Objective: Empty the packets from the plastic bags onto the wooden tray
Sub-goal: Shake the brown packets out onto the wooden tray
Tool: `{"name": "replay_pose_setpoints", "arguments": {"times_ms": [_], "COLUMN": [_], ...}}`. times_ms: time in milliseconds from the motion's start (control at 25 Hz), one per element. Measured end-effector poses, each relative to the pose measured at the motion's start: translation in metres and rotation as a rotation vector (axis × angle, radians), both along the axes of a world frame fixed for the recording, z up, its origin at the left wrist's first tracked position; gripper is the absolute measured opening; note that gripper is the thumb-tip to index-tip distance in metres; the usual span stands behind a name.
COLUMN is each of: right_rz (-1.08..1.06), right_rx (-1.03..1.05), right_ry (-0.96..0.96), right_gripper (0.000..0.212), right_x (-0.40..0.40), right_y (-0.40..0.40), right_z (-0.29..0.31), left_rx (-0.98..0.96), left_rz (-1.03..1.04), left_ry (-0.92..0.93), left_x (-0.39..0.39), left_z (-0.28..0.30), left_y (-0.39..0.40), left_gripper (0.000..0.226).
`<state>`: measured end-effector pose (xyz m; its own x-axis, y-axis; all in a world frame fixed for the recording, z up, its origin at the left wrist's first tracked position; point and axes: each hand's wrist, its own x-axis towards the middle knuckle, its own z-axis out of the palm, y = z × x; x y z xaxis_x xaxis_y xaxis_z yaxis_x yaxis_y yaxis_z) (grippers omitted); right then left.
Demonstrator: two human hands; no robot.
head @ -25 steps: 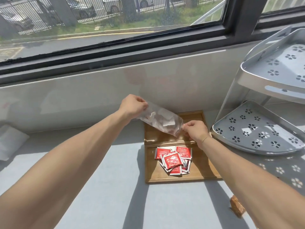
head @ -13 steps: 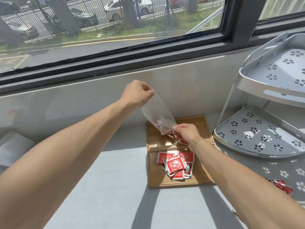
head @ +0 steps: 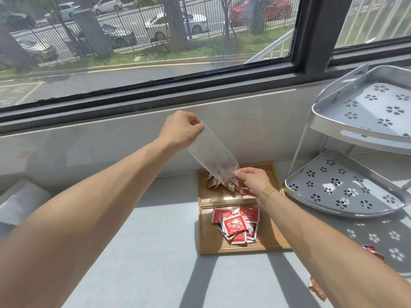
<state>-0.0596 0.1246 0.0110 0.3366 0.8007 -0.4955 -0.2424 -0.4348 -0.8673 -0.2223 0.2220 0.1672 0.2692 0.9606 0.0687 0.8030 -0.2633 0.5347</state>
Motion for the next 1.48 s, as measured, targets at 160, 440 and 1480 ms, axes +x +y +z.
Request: {"name": "replay_pose_setpoints", "arguments": {"times_ms": [160, 440, 1480], "right_rz": [-0.012, -0.118, -0.791], "right_rx": [0.023, 0.137, -0.244], "right_ry": [0.195, 0.725, -0.399], "right_gripper": [0.012, 0.029, 0.027], "right_x": [0.006, 0.019, 0.159], "right_y": [-0.021, -0.09, -0.491], "right_z": [0.012, 0.025, -0.015], "left_rx": [-0.05, -0.356, -0.411], "left_rz": [-0.001, -0.089, -0.416], "left_ry": [-0.127, -0.453, -0.211], "left_x": [-0.011, -0.029, 0.227], "left_z": [0.005, -0.016, -0.151], "left_y": [-0.022, -0.094, -0.381], "left_gripper": [0.021, 0.009, 0.022]}}
